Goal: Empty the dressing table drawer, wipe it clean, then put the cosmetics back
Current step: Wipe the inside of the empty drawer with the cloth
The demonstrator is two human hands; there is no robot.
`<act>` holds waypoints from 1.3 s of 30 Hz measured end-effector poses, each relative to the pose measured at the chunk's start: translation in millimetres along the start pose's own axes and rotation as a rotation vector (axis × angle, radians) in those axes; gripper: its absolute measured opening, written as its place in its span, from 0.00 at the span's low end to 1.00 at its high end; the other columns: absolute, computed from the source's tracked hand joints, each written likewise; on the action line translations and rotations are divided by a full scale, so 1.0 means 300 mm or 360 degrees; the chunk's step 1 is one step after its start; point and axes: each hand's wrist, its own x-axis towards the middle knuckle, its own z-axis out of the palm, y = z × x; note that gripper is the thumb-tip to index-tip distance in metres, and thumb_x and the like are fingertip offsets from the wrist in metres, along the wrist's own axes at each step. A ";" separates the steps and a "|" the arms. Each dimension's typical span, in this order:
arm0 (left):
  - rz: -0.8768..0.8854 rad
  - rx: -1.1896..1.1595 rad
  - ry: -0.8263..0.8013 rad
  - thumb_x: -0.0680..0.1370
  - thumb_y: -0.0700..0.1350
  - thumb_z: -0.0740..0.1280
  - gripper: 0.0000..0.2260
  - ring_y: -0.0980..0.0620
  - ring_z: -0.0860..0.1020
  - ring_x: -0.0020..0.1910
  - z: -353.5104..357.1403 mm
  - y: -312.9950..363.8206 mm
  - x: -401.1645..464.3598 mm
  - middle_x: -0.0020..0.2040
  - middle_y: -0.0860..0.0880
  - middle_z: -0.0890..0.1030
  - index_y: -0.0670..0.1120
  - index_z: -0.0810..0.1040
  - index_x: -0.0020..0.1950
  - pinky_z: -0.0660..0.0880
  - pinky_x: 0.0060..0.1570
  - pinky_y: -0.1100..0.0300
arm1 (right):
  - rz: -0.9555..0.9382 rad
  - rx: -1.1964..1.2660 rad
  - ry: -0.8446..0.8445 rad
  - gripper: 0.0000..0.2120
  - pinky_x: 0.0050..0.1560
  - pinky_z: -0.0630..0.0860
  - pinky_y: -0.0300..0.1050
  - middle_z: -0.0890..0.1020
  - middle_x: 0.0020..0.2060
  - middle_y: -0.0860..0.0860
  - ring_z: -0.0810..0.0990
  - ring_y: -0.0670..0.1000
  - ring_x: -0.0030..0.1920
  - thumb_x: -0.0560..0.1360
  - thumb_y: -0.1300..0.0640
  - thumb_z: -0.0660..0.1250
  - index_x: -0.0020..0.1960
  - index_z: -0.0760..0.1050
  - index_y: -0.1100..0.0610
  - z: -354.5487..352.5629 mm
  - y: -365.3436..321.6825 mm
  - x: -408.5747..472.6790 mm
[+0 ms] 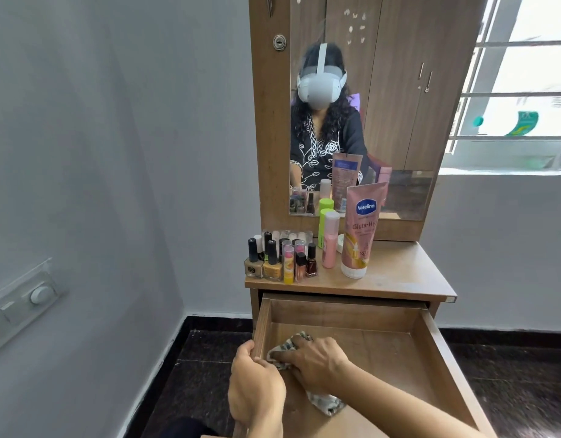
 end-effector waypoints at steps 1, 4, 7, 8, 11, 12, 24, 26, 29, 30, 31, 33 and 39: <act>0.0007 -0.0010 -0.0002 0.81 0.43 0.55 0.16 0.46 0.78 0.54 0.001 -0.001 -0.001 0.60 0.50 0.79 0.55 0.71 0.66 0.71 0.45 0.57 | 0.0054 0.0023 0.0023 0.21 0.51 0.72 0.52 0.67 0.69 0.57 0.75 0.61 0.60 0.82 0.48 0.51 0.74 0.54 0.38 -0.005 0.001 0.016; 0.0031 -0.0042 0.0005 0.81 0.42 0.55 0.16 0.46 0.78 0.55 0.000 -0.004 0.003 0.61 0.50 0.78 0.54 0.72 0.66 0.71 0.49 0.56 | 0.0216 0.0106 0.0047 0.22 0.56 0.73 0.52 0.67 0.69 0.56 0.74 0.60 0.63 0.81 0.51 0.54 0.74 0.57 0.41 -0.026 -0.001 0.076; 0.0048 -0.0065 -0.0001 0.81 0.41 0.55 0.16 0.46 0.78 0.56 0.001 -0.004 0.008 0.61 0.50 0.78 0.52 0.72 0.66 0.70 0.49 0.57 | 0.0342 0.0213 0.0104 0.21 0.57 0.72 0.50 0.71 0.67 0.55 0.74 0.57 0.63 0.81 0.53 0.54 0.73 0.59 0.41 -0.021 -0.004 0.131; 0.0053 -0.0065 -0.0002 0.81 0.41 0.56 0.16 0.46 0.78 0.56 0.001 -0.004 0.009 0.61 0.50 0.78 0.52 0.72 0.66 0.70 0.49 0.57 | 0.0380 0.0213 0.0113 0.21 0.57 0.72 0.50 0.71 0.66 0.55 0.74 0.57 0.63 0.81 0.53 0.54 0.72 0.60 0.42 -0.021 -0.010 0.140; 0.0037 -0.0039 0.0012 0.80 0.41 0.56 0.16 0.45 0.78 0.55 -0.001 -0.001 0.006 0.60 0.48 0.79 0.53 0.72 0.66 0.70 0.47 0.56 | 0.0487 0.0219 0.0047 0.21 0.56 0.72 0.50 0.67 0.68 0.56 0.73 0.57 0.63 0.81 0.54 0.53 0.73 0.60 0.46 -0.015 -0.041 0.145; 0.0032 -0.0040 0.0007 0.80 0.41 0.56 0.16 0.44 0.78 0.55 -0.003 0.002 0.001 0.60 0.48 0.79 0.53 0.72 0.66 0.70 0.47 0.56 | 0.0503 0.0216 0.0010 0.21 0.57 0.72 0.50 0.64 0.69 0.56 0.72 0.58 0.64 0.81 0.55 0.54 0.73 0.60 0.47 -0.016 -0.048 0.134; -0.0018 -0.0071 -0.0013 0.81 0.40 0.56 0.16 0.43 0.78 0.54 -0.007 0.011 -0.020 0.59 0.47 0.79 0.52 0.72 0.66 0.71 0.46 0.55 | 0.0054 0.0368 0.0016 0.24 0.67 0.66 0.61 0.54 0.76 0.53 0.57 0.60 0.73 0.79 0.63 0.56 0.71 0.64 0.44 0.016 0.053 -0.075; -0.0013 -0.0074 -0.0015 0.81 0.41 0.55 0.16 0.43 0.78 0.54 -0.010 0.014 -0.023 0.59 0.47 0.80 0.52 0.72 0.66 0.70 0.45 0.55 | 0.0158 0.0296 0.0095 0.23 0.65 0.68 0.57 0.56 0.75 0.53 0.62 0.59 0.71 0.79 0.61 0.58 0.72 0.64 0.46 -0.012 0.049 -0.008; -0.0006 -0.0099 -0.0014 0.81 0.41 0.55 0.16 0.43 0.78 0.53 -0.014 0.018 -0.025 0.58 0.47 0.80 0.52 0.72 0.65 0.69 0.44 0.56 | 0.0125 0.0193 0.0197 0.19 0.62 0.70 0.54 0.64 0.71 0.54 0.69 0.60 0.67 0.80 0.59 0.58 0.70 0.68 0.49 -0.045 0.015 0.055; -0.0007 -0.0099 -0.0009 0.81 0.41 0.55 0.15 0.43 0.78 0.53 -0.015 0.019 -0.024 0.58 0.46 0.80 0.52 0.73 0.65 0.69 0.44 0.55 | 0.0044 0.0162 0.0218 0.18 0.60 0.72 0.54 0.67 0.69 0.54 0.71 0.60 0.65 0.80 0.59 0.59 0.68 0.70 0.51 -0.050 -0.003 0.051; -0.0009 -0.0099 -0.0004 0.81 0.41 0.55 0.15 0.42 0.78 0.53 -0.014 0.018 -0.023 0.57 0.46 0.80 0.52 0.73 0.65 0.70 0.45 0.55 | -0.0059 0.0135 0.0215 0.17 0.57 0.73 0.54 0.70 0.67 0.54 0.73 0.60 0.63 0.79 0.59 0.60 0.67 0.72 0.53 -0.053 -0.018 0.030; -0.0014 -0.0102 0.0008 0.81 0.41 0.56 0.15 0.42 0.78 0.54 -0.012 0.014 -0.021 0.58 0.46 0.80 0.53 0.73 0.65 0.71 0.47 0.54 | -0.0277 0.0100 0.0139 0.14 0.49 0.74 0.52 0.74 0.62 0.57 0.77 0.62 0.58 0.78 0.63 0.59 0.63 0.73 0.58 -0.040 -0.034 -0.034; -0.0004 -0.0131 0.0021 0.81 0.41 0.56 0.16 0.42 0.78 0.53 -0.002 0.004 -0.009 0.57 0.46 0.80 0.53 0.72 0.65 0.74 0.49 0.51 | -0.0247 0.0331 0.0108 0.18 0.55 0.74 0.52 0.77 0.62 0.55 0.77 0.59 0.59 0.78 0.64 0.57 0.66 0.72 0.54 -0.005 0.060 -0.092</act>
